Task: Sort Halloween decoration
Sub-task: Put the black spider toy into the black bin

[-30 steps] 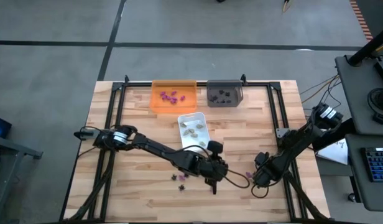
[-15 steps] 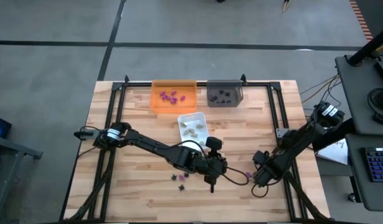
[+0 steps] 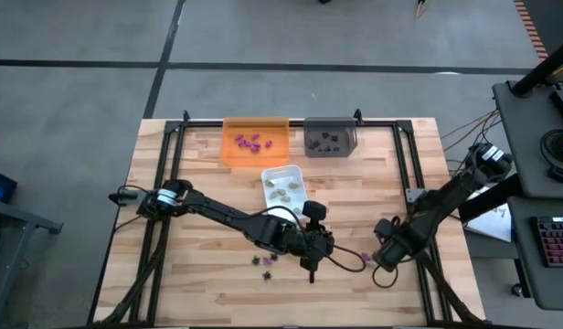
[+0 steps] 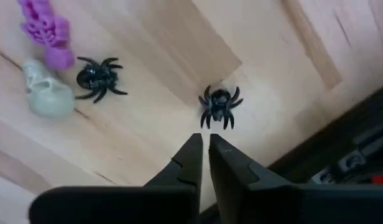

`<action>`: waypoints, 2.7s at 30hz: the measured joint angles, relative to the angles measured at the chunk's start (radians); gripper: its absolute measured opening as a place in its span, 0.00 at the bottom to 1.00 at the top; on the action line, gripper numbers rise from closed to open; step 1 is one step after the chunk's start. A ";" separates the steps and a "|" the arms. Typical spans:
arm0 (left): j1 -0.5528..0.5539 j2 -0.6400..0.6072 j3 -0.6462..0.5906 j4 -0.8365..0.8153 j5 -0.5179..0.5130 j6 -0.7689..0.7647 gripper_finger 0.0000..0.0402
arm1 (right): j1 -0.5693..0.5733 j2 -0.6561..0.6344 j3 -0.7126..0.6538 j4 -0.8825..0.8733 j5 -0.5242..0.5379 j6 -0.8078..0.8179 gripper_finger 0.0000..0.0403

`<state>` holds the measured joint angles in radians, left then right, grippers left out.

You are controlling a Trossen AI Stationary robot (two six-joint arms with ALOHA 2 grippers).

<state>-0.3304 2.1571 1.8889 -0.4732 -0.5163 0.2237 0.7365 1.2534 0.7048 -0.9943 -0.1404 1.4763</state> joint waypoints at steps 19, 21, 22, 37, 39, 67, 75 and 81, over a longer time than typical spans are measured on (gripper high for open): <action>-0.010 -0.167 -0.022 -0.016 -0.010 0.000 0.00 | -0.111 0.061 -0.002 0.000 -0.022 -0.077 0.29; -0.011 -0.211 -0.066 0.009 0.010 0.000 0.00 | -0.114 0.072 -0.002 0.004 -0.042 -0.097 0.29; -0.012 -0.237 -0.096 0.033 0.011 0.000 0.00 | -0.115 0.077 -0.002 0.004 -0.044 -0.108 0.29; -0.066 -0.584 -0.629 0.642 0.009 -0.023 0.00 | -0.116 0.104 -0.021 0.015 -0.043 -0.134 0.29; -0.070 -0.605 -0.669 0.681 0.009 -0.023 0.00 | -0.116 0.112 -0.032 0.023 -0.043 -0.134 0.29; -0.074 -0.634 -0.726 0.743 0.001 -0.023 0.00 | -0.116 0.104 -0.022 0.092 -0.008 -0.223 0.13; -0.074 -0.634 -0.726 0.743 0.001 -0.023 0.00 | -0.115 0.103 -0.020 0.087 0.007 -0.225 0.09; -0.074 -0.633 -0.726 0.743 0.001 -0.023 0.00 | -0.116 0.098 -0.019 0.084 0.009 -0.234 0.07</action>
<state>-0.4042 1.5238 1.1629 0.2699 -0.5156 0.2012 0.6209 1.3514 0.6853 -0.9100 -0.1310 1.2421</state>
